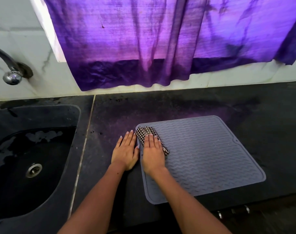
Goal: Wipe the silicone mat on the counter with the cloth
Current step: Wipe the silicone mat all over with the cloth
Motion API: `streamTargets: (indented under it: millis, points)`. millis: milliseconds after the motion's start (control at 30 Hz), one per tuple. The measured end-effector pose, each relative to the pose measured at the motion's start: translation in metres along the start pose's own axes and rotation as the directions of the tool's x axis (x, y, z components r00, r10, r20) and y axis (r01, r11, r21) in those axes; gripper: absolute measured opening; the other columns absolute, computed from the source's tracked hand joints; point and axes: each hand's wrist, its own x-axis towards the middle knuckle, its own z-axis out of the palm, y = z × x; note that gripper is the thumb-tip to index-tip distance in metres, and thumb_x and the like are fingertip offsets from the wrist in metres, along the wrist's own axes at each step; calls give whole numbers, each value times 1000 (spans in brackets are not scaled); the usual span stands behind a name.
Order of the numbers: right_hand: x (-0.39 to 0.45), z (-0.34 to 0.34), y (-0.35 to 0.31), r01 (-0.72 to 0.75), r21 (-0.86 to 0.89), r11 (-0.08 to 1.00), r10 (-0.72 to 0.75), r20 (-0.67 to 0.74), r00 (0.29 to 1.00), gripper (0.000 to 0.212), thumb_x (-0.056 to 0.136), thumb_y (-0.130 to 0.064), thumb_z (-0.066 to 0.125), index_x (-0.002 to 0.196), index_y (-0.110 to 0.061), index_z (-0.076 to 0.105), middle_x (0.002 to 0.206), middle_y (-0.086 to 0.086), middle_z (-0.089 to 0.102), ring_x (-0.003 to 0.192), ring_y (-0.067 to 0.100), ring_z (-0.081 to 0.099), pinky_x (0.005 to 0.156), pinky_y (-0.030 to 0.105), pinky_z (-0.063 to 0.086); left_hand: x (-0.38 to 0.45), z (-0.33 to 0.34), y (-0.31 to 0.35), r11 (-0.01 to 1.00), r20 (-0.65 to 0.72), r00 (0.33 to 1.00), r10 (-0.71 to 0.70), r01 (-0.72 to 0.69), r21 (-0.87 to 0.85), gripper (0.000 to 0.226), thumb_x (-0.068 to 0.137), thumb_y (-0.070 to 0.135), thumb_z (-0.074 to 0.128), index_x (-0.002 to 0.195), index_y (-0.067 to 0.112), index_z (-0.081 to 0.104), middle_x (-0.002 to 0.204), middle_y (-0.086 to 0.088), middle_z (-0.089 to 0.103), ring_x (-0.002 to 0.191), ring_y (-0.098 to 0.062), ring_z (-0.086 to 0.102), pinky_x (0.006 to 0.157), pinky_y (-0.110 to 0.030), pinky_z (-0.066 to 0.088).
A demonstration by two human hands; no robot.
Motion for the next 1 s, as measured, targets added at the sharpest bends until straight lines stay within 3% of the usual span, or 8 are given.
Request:
streamTargets:
  millis: [200,300,433,467,600,700,800,1000]
  points:
    - [3,-15,11,93,41,995,-94,22,995,64,93,-18,42,148,-7,11,157,11,13,145,23,11,118,31,5,0,-4,3,1000,7,1000,-4,4,15,89,70,53,-14,149,13,0,158,-1,-5,144,-11,-8,113,-29,-13]
    - [14,-30,20,-31,363,931,9,64,998,51,94,-11,43,143,-13,32,143,12,43,128,28,44,107,35,34,0,-6,4,1000,16,1000,-1,0,12,89,70,54,-14,149,14,-2,158,-1,-6,144,-11,-9,114,-30,-12]
    - [40,-62,41,-348,884,312,346,236,908,32,97,-8,39,126,-3,52,120,18,60,86,21,55,70,26,42,-4,-6,3,1000,23,1000,5,-5,-15,88,71,55,-13,149,15,-1,158,-1,-6,144,-12,-9,115,-31,-12]
    - [44,-67,46,-336,903,268,411,208,888,33,97,-8,38,127,-2,50,123,19,58,87,21,55,69,24,41,-4,-6,3,1000,21,1000,4,-4,-18,88,71,55,-13,149,15,-1,158,-1,-6,144,-12,-9,115,-31,-11]
    - [39,-66,31,-184,642,744,364,-158,918,50,95,-8,42,143,-13,31,132,13,51,111,22,52,89,28,44,-4,-7,3,1000,24,1000,6,-6,-22,88,71,54,-14,148,15,-3,157,-1,-8,144,-12,-11,115,-32,-12]
    - [30,-33,15,-39,285,958,73,-109,991,59,93,-11,45,146,-9,21,151,15,29,138,28,30,115,38,26,-4,-7,3,1000,20,1000,5,-5,-24,87,71,53,-14,148,15,-4,157,-1,-8,144,-12,-11,115,-32,-11]
    - [19,-3,12,21,49,999,-20,-12,1000,66,95,-29,40,148,-7,10,157,15,7,146,26,4,118,35,-1,-4,-6,4,1000,20,1000,4,-4,-11,87,71,51,-14,148,13,-4,157,-2,-8,144,-13,-11,115,-32,-11]
    - [22,-2,10,-30,161,986,48,-108,993,57,95,-24,38,147,-12,20,156,8,18,145,21,12,119,31,5,-4,-5,4,1000,10,1000,4,-4,-17,87,72,50,-12,148,11,-1,158,-4,-5,144,-14,-9,117,-34,-10]
